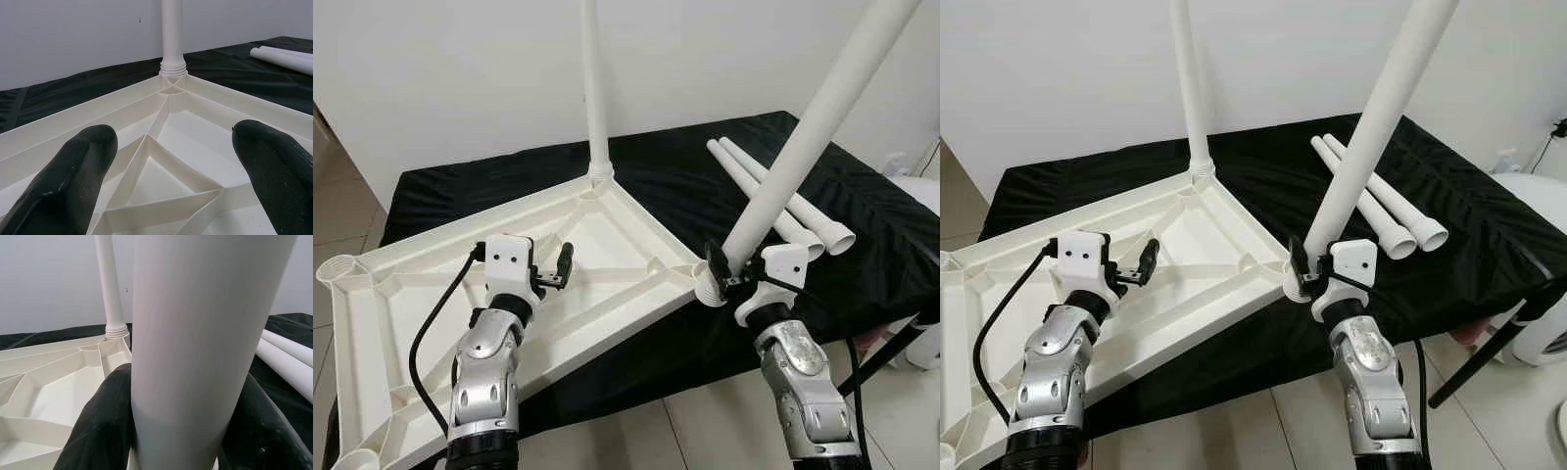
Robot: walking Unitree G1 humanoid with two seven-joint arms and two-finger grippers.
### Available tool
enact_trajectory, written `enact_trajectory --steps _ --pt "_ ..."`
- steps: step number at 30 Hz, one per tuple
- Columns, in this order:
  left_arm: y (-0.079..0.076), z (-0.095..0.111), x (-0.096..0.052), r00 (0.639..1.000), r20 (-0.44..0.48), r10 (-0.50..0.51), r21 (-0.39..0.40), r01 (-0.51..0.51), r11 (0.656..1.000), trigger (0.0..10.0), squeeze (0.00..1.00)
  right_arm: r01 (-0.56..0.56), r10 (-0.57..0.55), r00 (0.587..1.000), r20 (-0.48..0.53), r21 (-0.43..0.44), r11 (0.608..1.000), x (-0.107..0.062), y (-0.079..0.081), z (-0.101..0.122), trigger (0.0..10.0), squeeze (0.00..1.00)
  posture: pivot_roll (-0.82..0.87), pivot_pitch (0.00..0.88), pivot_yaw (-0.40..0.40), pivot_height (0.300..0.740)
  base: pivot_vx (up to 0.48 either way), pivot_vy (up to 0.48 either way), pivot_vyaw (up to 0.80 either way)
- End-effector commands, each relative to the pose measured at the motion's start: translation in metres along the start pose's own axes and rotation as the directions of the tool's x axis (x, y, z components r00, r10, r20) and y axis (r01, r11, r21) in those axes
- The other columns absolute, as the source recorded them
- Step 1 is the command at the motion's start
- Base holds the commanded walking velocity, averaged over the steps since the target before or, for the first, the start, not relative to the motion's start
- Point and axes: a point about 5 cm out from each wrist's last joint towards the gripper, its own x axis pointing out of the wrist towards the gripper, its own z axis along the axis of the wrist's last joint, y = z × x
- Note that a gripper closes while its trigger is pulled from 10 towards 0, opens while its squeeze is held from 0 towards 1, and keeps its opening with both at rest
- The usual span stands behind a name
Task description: Building children table
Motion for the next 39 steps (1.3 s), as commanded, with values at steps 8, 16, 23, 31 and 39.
enact_trajectory --steps 8,16,23,31,39 --pt "0.004 -0.012 -0.007 0.989 -0.033 0.143 0.006 -0.142 0.990 10.0 0.00 -0.022 0.022 1.000 -0.022 -0.004 1.000 -0.006 0.007 -0.005 10.0 0.00 -0.10 0.000 0.072 0.740 0.000 0.000 0.00" --pt "0.000 -0.012 -0.007 0.992 -0.025 0.125 0.016 -0.125 0.992 10.0 0.00 -0.035 0.035 0.998 -0.044 -0.009 0.999 -0.012 0.009 -0.011 10.0 0.00 -0.10 0.000 0.077 0.740 0.000 0.000 0.00" --pt "0.000 -0.015 -0.008 0.993 -0.030 0.116 0.025 -0.115 0.993 10.0 0.00 -0.034 0.033 0.998 -0.061 -0.011 0.999 -0.016 0.009 -0.016 10.0 0.00 -0.10 0.000 0.077 0.740 0.000 0.000 0.00" --pt "0.001 -0.021 -0.010 0.992 -0.035 0.123 0.041 -0.121 0.992 10.0 0.00 -0.030 0.028 0.995 -0.092 -0.026 0.999 -0.017 0.005 -0.026 10.0 0.00 -0.09 0.000 0.062 0.740 0.000 0.000 0.00" --pt "0.000 -0.024 -0.013 0.991 -0.041 0.131 0.035 -0.129 0.991 10.0 0.00 -0.037 0.034 0.995 -0.099 -0.029 0.999 -0.017 0.005 -0.027 10.0 0.00 -0.09 0.000 0.058 0.740 0.000 0.000 0.00"
